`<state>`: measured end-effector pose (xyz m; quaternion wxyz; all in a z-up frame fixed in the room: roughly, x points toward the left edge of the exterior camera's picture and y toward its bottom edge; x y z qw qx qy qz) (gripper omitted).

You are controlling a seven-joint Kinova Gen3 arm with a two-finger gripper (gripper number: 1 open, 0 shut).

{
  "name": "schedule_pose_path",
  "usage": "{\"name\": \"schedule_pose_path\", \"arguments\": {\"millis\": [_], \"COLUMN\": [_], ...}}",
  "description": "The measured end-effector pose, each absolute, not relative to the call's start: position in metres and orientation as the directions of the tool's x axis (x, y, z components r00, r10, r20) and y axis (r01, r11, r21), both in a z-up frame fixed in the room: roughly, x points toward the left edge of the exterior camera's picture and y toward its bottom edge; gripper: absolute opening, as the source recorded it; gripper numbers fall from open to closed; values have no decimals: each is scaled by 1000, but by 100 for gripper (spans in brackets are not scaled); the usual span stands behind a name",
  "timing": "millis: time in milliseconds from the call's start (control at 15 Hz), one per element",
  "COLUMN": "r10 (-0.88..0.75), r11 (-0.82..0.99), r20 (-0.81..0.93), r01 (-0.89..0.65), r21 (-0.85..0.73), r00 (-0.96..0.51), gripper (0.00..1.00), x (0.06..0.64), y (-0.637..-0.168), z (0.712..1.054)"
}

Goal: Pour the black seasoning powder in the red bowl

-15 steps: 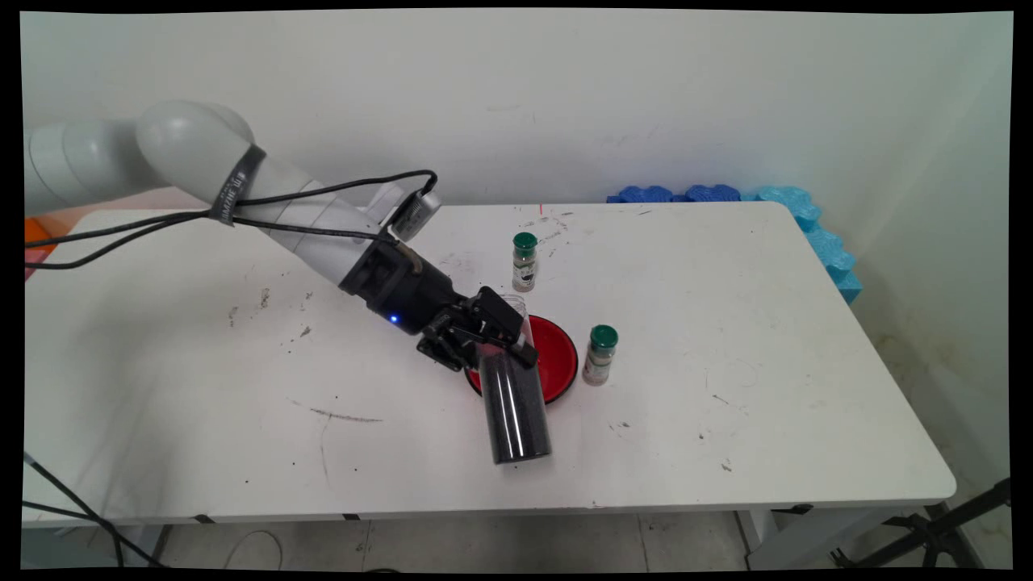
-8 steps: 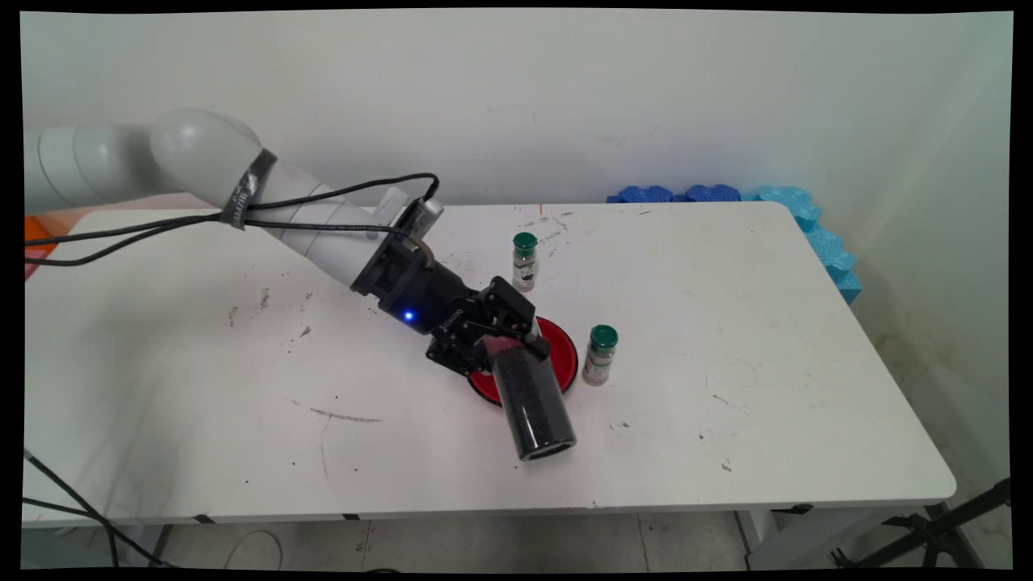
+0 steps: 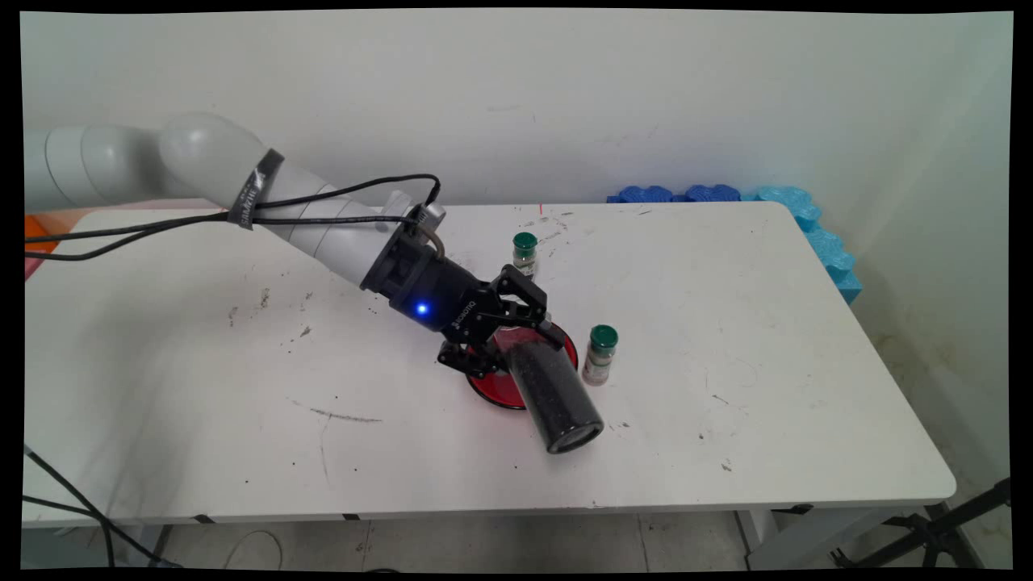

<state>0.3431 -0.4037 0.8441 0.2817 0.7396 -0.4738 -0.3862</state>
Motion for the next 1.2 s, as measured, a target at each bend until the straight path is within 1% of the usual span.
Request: {"name": "schedule_pose_path", "arguments": {"millis": [667,1200], "r10": [-846,-806], "r11": [-529,-585], "r20": [-429,-487], "r01": [-387,-326], "r21": [756,743], "r00": [318,336], "gripper": [0,0], "x": [344,344], "y": [-401,-399], "z": [842,841]}}
